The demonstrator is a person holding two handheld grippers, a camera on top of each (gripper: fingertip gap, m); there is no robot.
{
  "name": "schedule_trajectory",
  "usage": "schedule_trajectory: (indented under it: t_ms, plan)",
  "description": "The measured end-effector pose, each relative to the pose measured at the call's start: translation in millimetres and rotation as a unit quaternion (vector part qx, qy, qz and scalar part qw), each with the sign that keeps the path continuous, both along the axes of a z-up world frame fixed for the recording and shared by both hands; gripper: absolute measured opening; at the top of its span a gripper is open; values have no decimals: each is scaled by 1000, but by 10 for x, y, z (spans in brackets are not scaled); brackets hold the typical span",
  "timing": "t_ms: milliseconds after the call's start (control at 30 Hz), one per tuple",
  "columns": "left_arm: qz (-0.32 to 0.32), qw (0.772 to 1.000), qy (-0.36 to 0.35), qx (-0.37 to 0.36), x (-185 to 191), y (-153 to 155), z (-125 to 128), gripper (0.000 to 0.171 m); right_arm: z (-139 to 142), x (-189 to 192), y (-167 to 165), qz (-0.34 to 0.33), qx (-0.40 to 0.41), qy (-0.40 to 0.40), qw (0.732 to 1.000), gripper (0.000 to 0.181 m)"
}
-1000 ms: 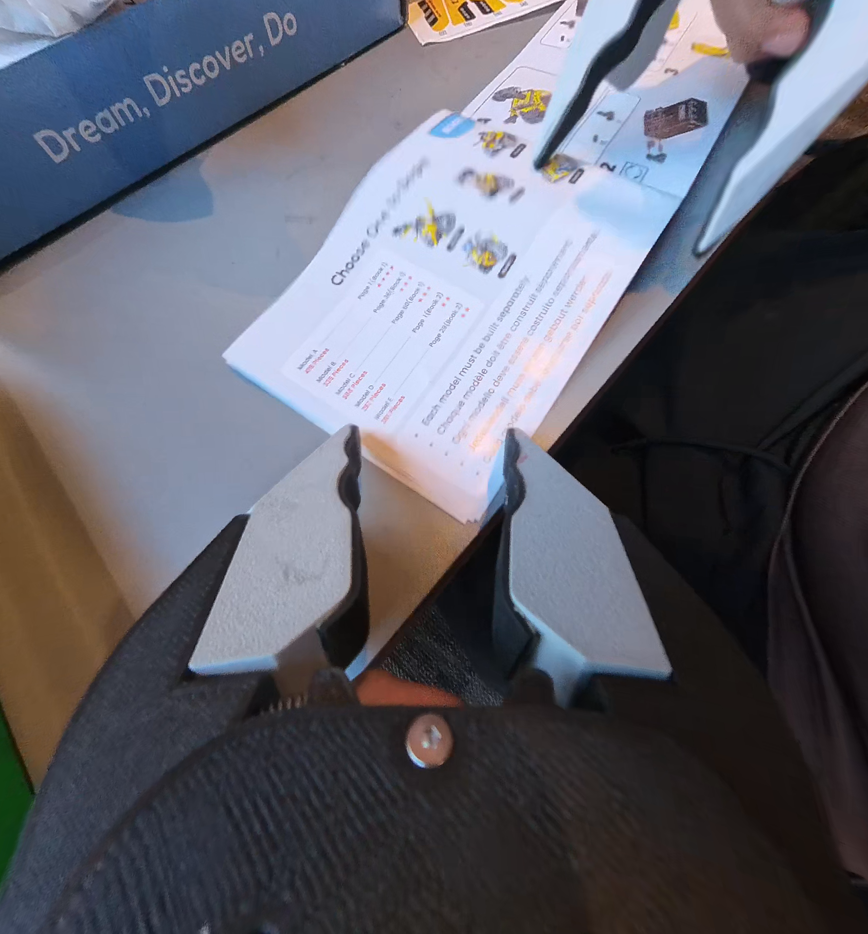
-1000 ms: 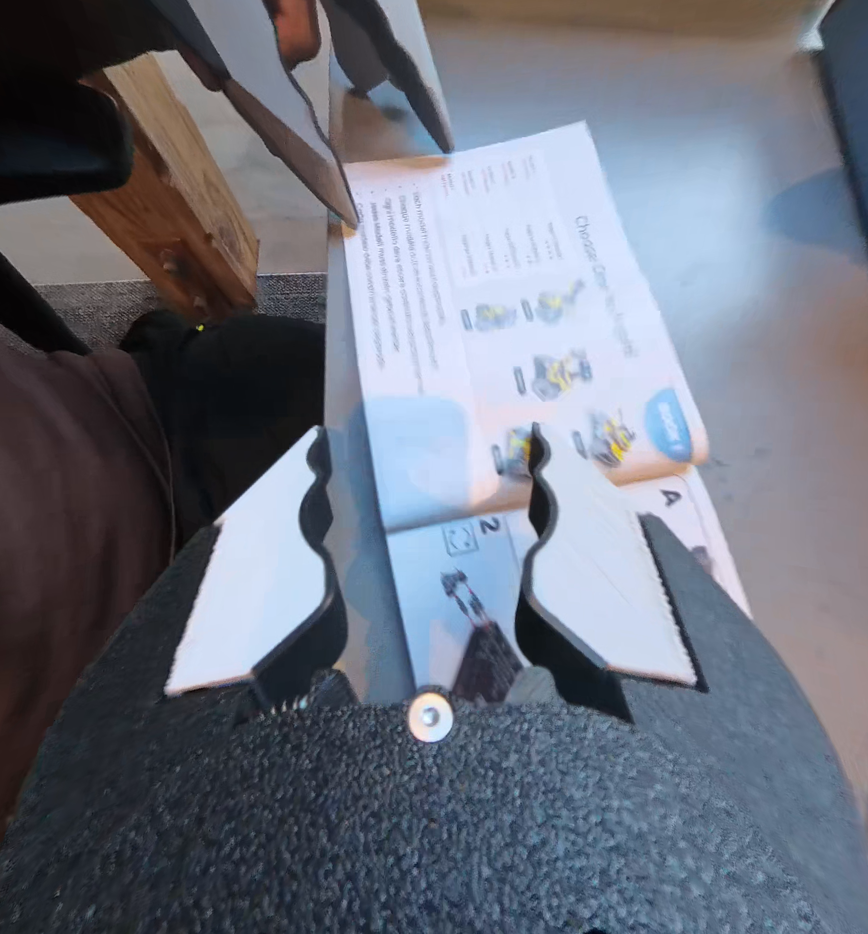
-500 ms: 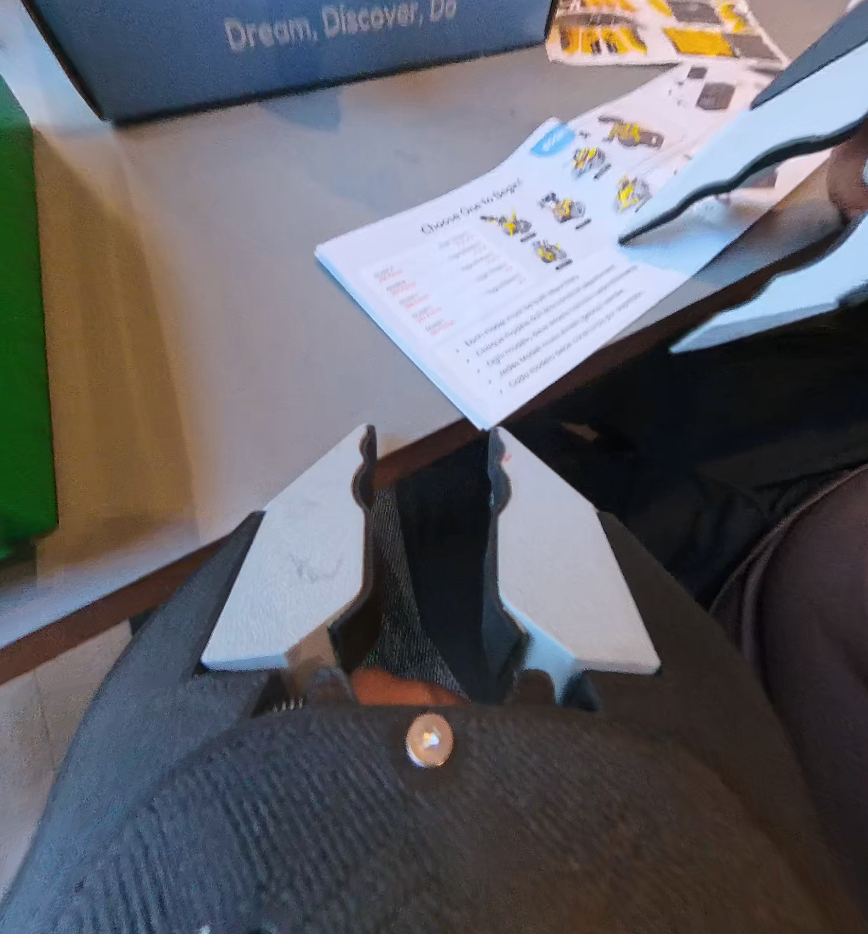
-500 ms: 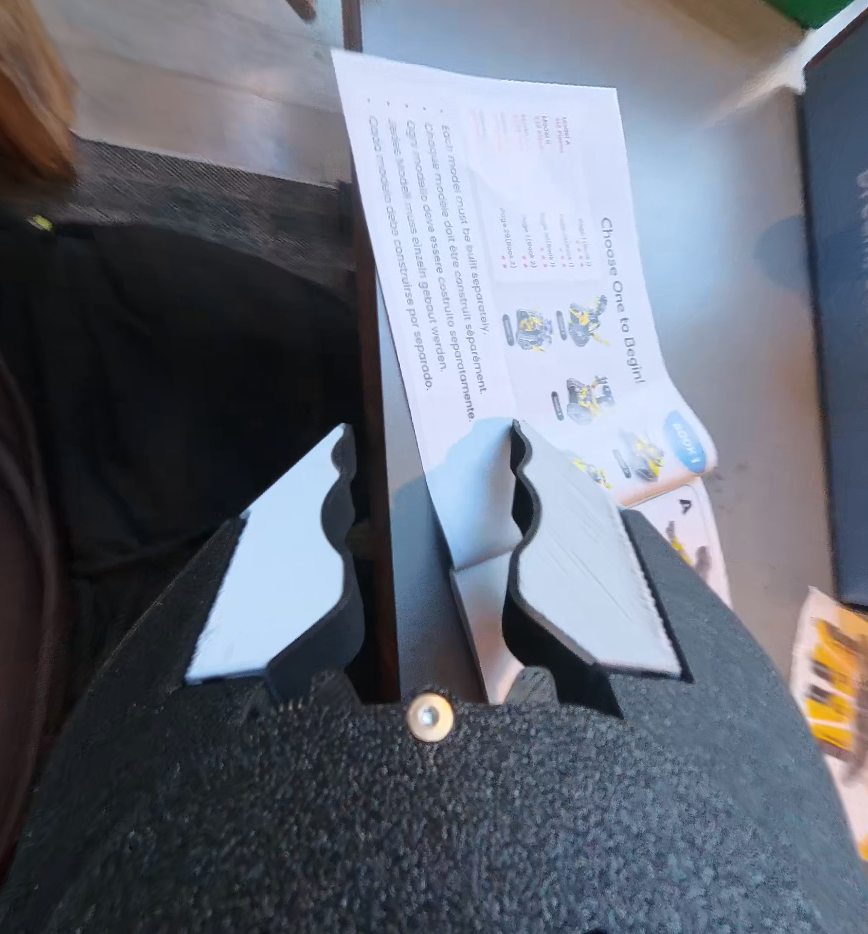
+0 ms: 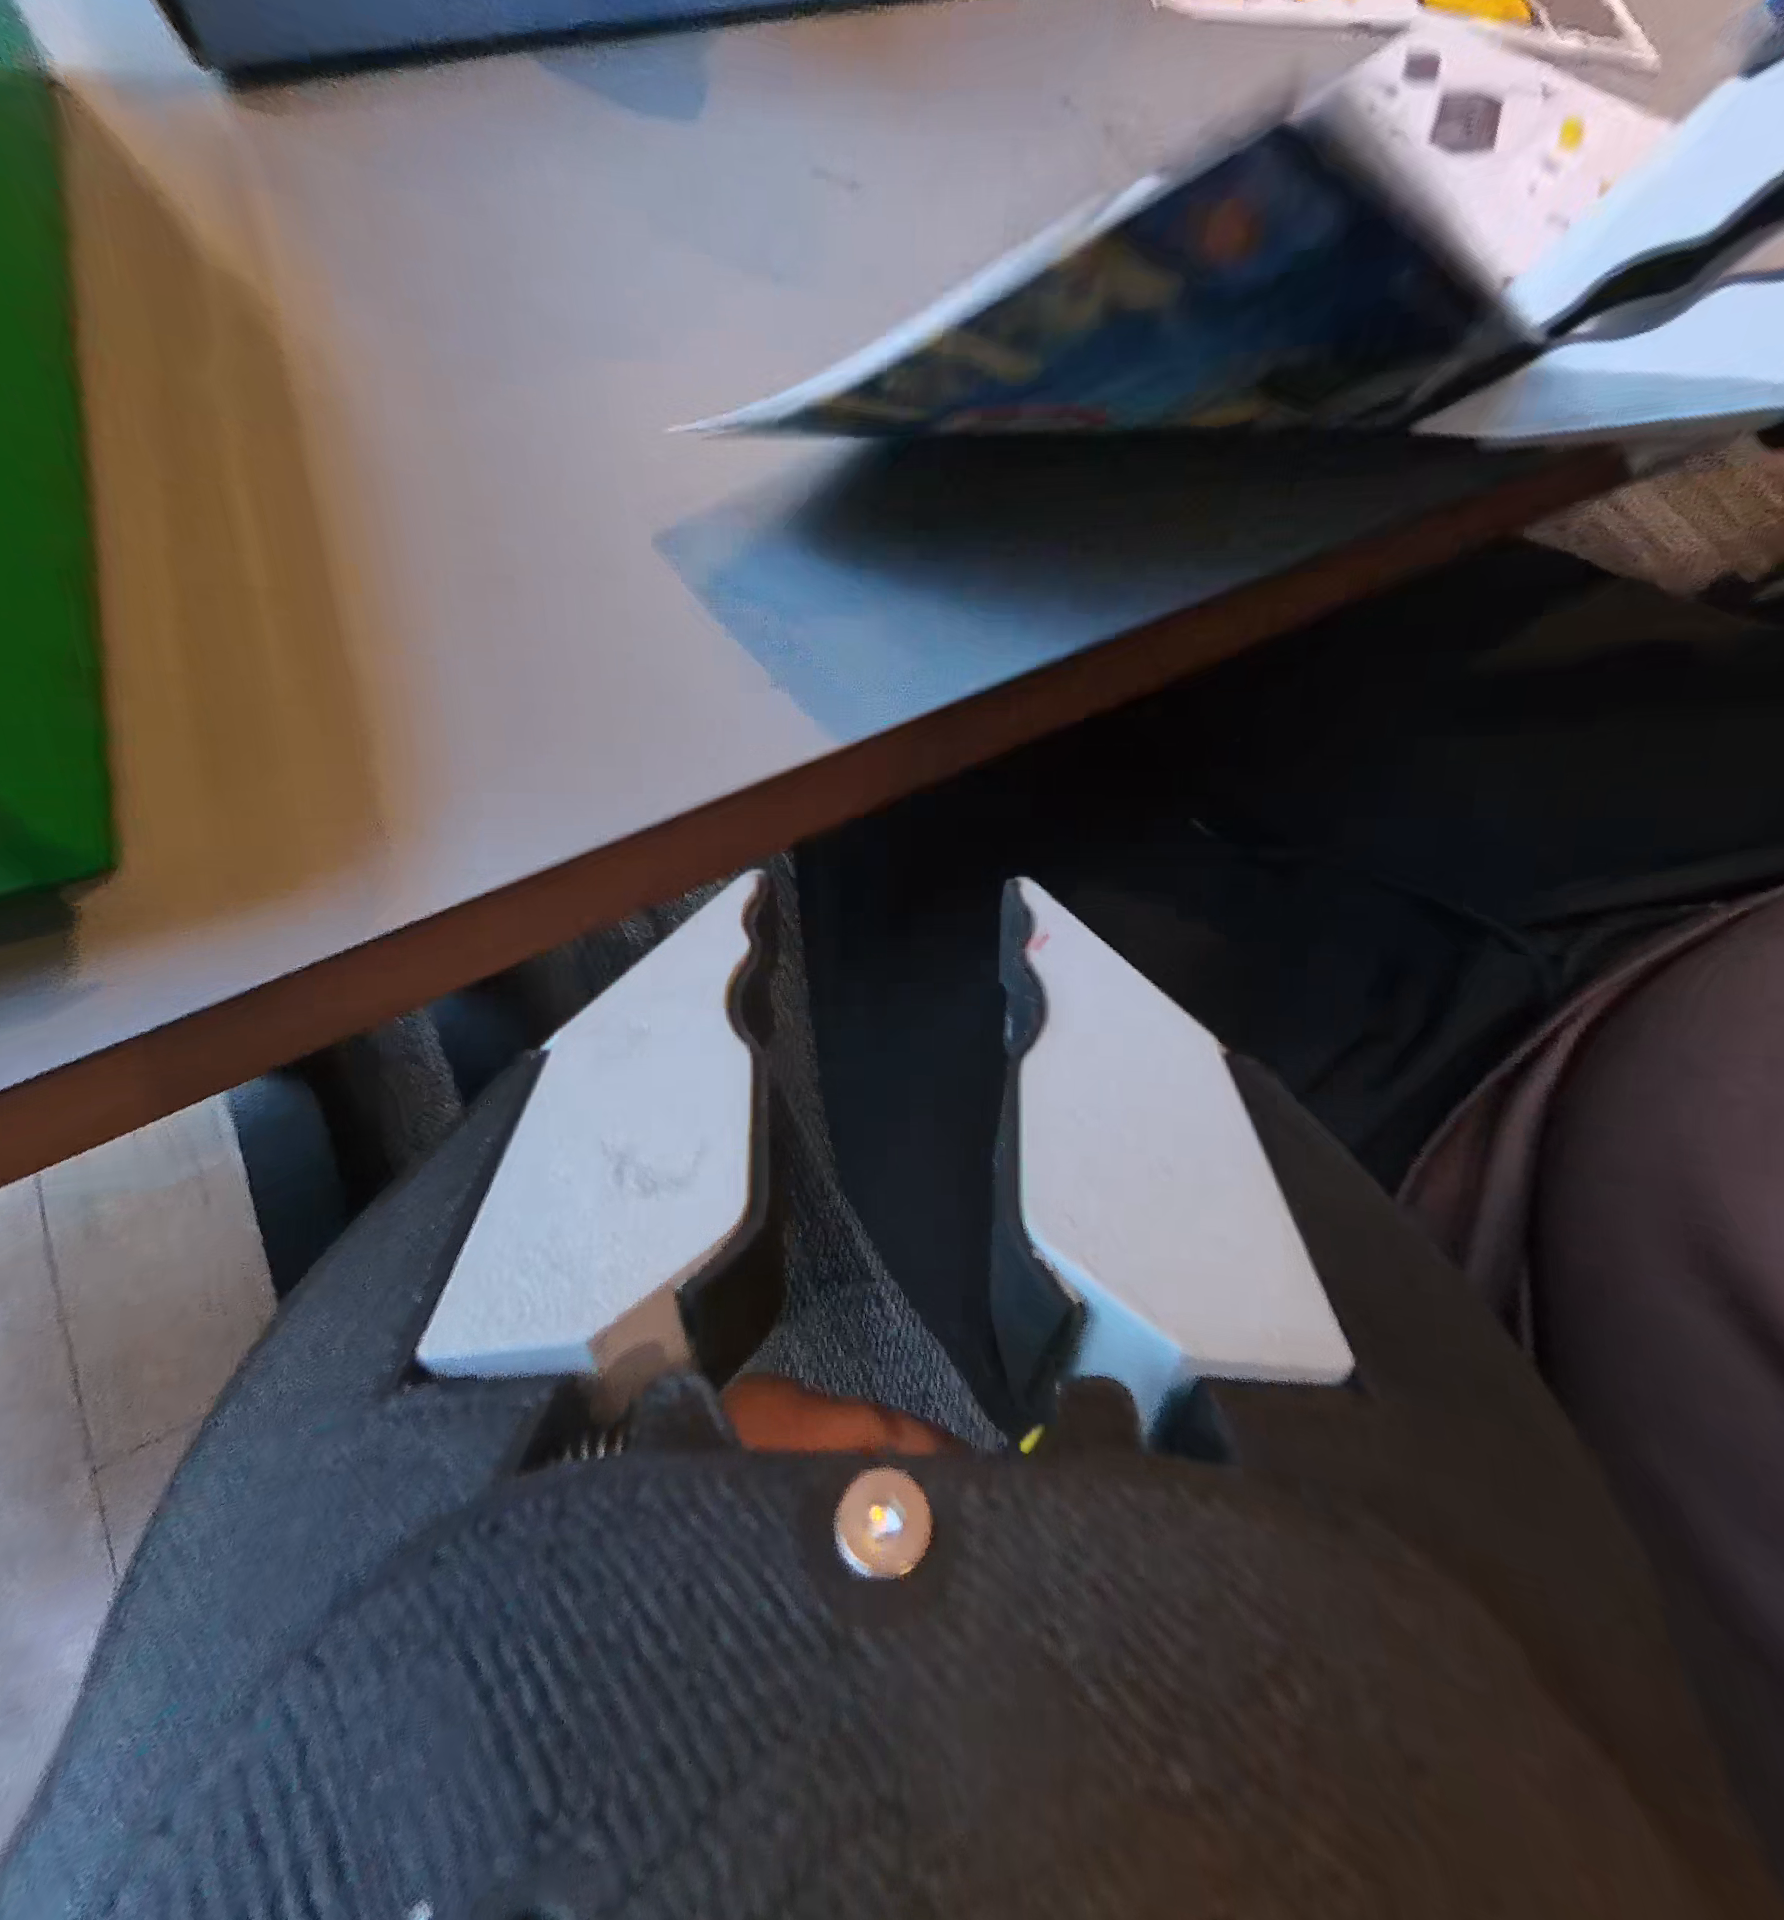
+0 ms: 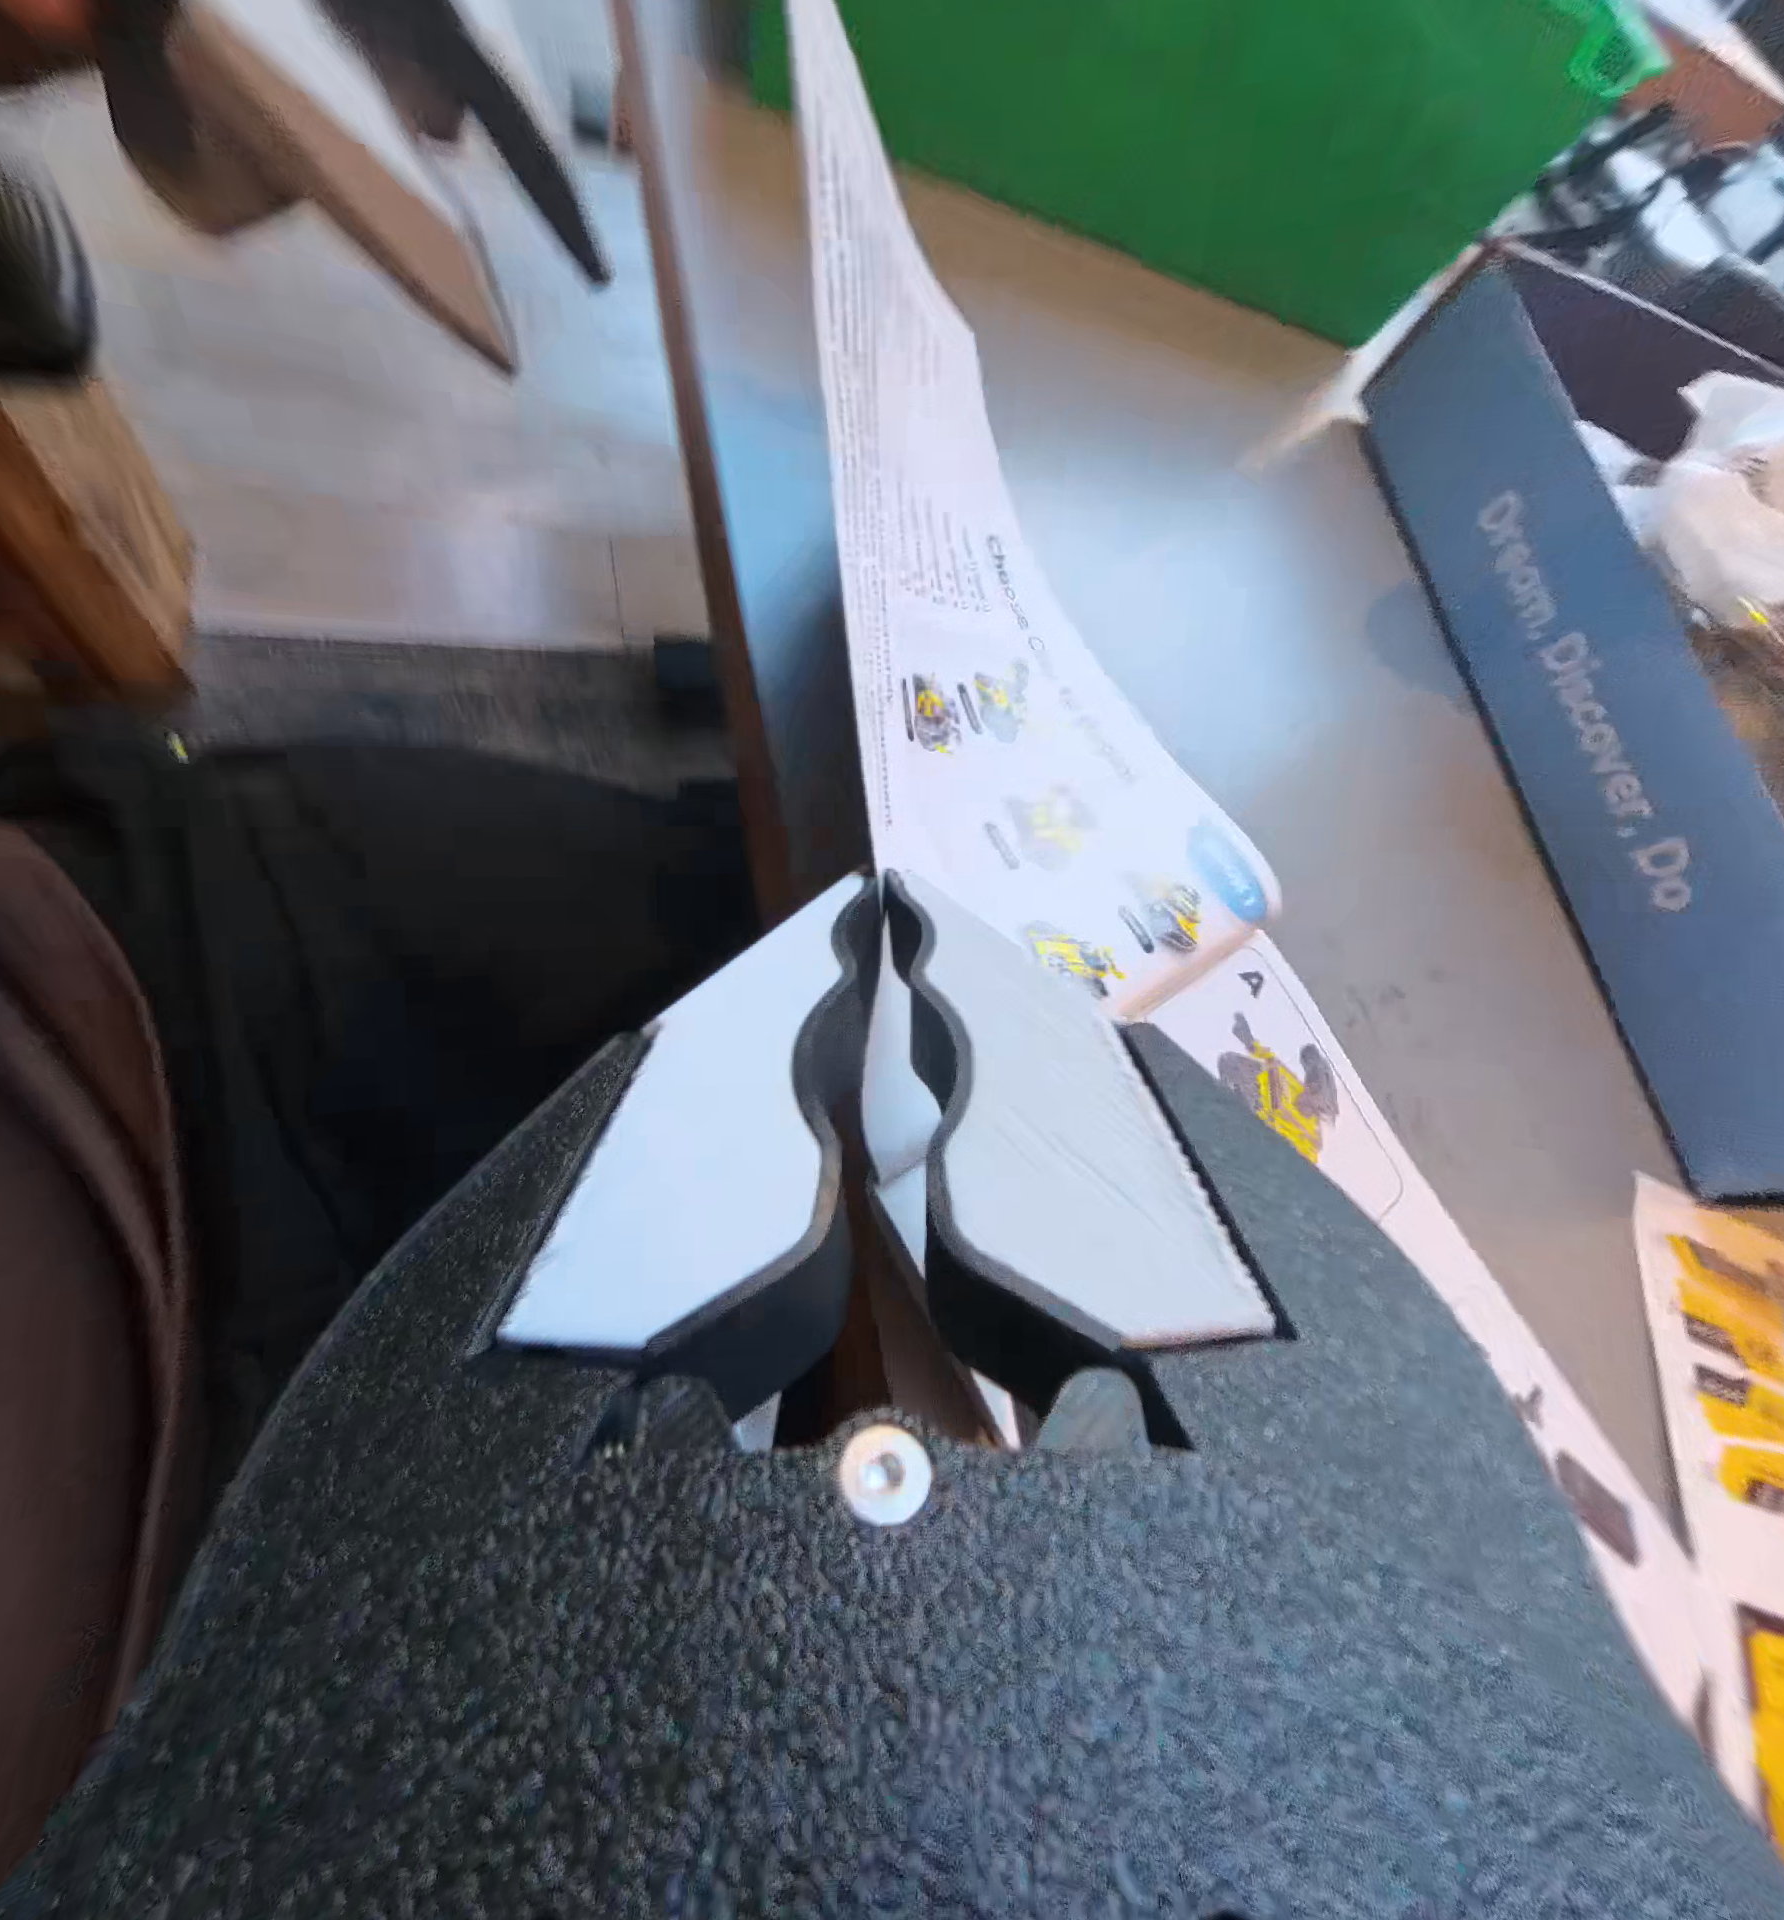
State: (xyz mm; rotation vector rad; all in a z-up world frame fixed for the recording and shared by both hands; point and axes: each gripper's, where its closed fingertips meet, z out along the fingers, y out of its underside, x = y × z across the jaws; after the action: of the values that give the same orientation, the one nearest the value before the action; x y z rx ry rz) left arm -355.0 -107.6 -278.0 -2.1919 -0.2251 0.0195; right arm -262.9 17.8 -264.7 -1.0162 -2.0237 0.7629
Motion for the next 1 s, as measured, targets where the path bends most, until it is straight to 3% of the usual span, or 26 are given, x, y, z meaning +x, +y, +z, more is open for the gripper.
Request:
schedule_trajectory:
  t_ms: [67, 133, 267, 300, 367, 500, 600, 700, 867, 1000]
  plan:
    - [9, 999, -1, 31, -36, 18, 123, 37, 213, -17, 61, -26, -87, 29, 995, 0]
    - [0, 998, -10, 56, 10, 78, 224, 36, 468, -5, 205, -68, -214, 68, 972, 0]
    - [-29, 998, 6, 58, 129, 222, 266, 35, 711, 200, 818, -172, -495, 115, 844, 0]
    - [-39, 997, 10, 59, 170, 261, 268, 35, 687, 274, 983, -194, -532, 121, 815, 0]
    - [-55, 996, 13, 63, 242, 330, 272, 35, 558, 409, 1206, -233, -560, 119, 786, 1]
    - [-73, 995, 10, 66, 327, 414, 265, 35, 309, 586, 1317, -275, -567, 84, 772, 8]
    - [-83, 994, 2, 67, 390, 446, 249, 35, 178, 646, 1384, -293, -574, 52, 763, 34]
    - [-99, 993, 0, 60, 469, 481, 214, 35, 106, 689, 1576, -320, -575, 36, 752, 36]
    - [-117, 992, 8, 49, 552, 537, 161, 36, 162, 688, 1917, -324, -578, 32, 748, 31]
    - [-119, 992, 4, 46, 575, 565, 121, 36, 157, 658, 2009, -310, -561, 14, 767, 6]
